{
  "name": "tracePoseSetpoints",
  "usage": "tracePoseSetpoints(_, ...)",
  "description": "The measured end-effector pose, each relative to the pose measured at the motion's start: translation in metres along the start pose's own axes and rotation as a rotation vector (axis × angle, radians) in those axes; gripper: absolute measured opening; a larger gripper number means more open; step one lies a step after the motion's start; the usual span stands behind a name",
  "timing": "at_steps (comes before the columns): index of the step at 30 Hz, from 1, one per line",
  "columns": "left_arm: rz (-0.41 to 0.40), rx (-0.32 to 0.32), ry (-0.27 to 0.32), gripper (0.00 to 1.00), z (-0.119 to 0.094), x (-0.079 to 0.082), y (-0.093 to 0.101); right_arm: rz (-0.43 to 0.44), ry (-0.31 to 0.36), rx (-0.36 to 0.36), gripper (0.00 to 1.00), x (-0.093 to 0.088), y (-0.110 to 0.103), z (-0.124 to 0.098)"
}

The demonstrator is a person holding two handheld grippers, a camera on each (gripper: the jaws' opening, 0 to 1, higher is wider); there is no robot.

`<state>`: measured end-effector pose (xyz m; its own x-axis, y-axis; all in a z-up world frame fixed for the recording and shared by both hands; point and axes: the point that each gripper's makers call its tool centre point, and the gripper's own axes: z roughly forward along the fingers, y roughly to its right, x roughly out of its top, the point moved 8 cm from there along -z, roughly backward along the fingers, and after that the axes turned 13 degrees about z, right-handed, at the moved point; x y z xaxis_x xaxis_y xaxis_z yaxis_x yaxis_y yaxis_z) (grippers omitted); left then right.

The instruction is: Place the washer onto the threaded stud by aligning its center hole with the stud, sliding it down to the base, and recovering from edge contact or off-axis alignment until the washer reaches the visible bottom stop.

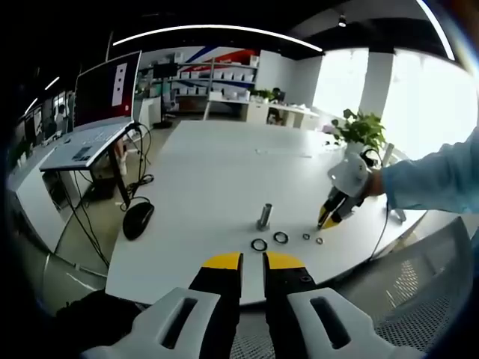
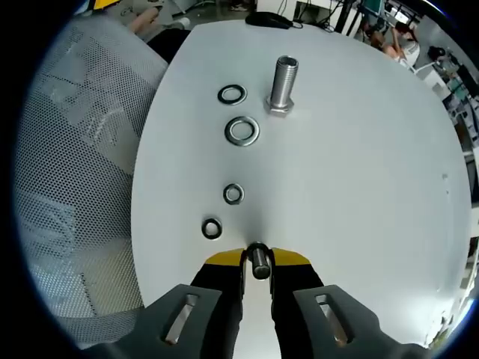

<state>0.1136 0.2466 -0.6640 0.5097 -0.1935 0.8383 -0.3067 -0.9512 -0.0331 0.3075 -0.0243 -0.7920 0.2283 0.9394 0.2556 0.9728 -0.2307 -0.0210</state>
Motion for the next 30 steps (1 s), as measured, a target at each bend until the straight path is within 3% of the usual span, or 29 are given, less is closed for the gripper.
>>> tracePoseSetpoints(5, 0.001, -0.001, 0.001, 0.08, 0.0, 0.0, 0.0, 0.024, 0.006, 0.031, 0.15, 0.0, 0.001, 0.001)
tracePoseSetpoints(8, 0.001, 0.0, 0.002, 0.08, 0.0, 0.0, 0.0, 0.085, 0.026, 0.026, 0.28, 0.0, 0.002, 0.002)
tracePoseSetpoints(19, 0.003, -0.002, -0.003, 0.08, 0.0, 0.0, -0.001, 0.132, 0.053, 0.031, 0.28, -0.014, -0.009, -0.002)
tracePoseSetpoints(30, 0.009, -0.004, -0.015, 0.08, 0.0, -0.001, 0.0, 0.187, 0.127, -0.005, 0.26, -0.02, -0.006, -0.031)
